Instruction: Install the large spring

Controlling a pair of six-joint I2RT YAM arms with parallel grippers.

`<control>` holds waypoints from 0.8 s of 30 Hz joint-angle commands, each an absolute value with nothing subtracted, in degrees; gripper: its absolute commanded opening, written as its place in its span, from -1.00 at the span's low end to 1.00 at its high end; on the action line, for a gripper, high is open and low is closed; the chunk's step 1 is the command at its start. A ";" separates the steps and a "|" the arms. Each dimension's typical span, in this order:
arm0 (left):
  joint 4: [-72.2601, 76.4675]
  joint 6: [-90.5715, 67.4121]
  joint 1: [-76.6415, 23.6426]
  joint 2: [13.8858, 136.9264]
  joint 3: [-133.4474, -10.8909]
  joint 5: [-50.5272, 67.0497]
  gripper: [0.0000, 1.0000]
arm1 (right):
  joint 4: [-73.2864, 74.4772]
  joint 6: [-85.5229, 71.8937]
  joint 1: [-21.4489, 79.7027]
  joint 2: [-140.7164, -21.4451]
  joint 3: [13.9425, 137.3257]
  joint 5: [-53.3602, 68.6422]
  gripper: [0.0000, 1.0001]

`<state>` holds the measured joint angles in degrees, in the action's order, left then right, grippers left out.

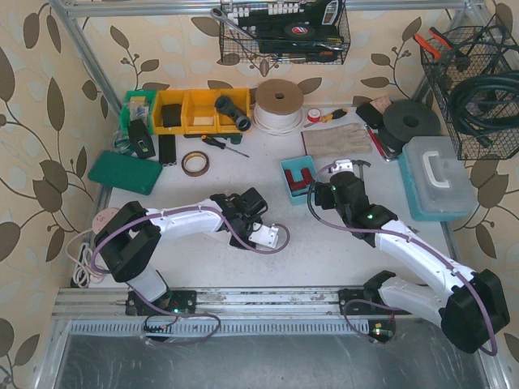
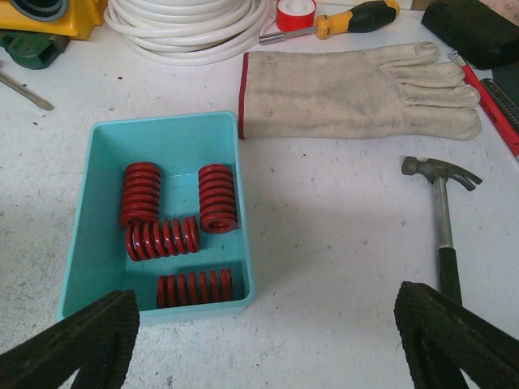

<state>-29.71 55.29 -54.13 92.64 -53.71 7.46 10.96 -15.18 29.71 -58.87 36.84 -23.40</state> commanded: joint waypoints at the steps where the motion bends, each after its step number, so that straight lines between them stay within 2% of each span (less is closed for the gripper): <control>1: -28.27 57.34 -54.76 92.66 -55.62 5.49 0.00 | 11.56 -15.54 29.49 -58.21 37.26 -24.19 0.73; 5: -27.57 57.73 -54.76 94.05 -55.55 5.15 0.00 | 11.62 -15.49 29.40 -58.19 37.27 -24.13 0.73; 12: -28.55 58.75 -54.76 96.42 -55.90 5.10 -0.13 | 11.74 -15.48 29.27 -58.27 37.34 -24.26 0.73; 24: -28.59 60.04 -54.76 96.05 -55.80 4.16 -0.57 | 12.08 -15.47 29.31 -58.47 37.57 -24.52 0.73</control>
<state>-27.75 58.78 -54.13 96.82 -54.35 3.88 10.98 -15.18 29.50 -58.87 36.84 -23.40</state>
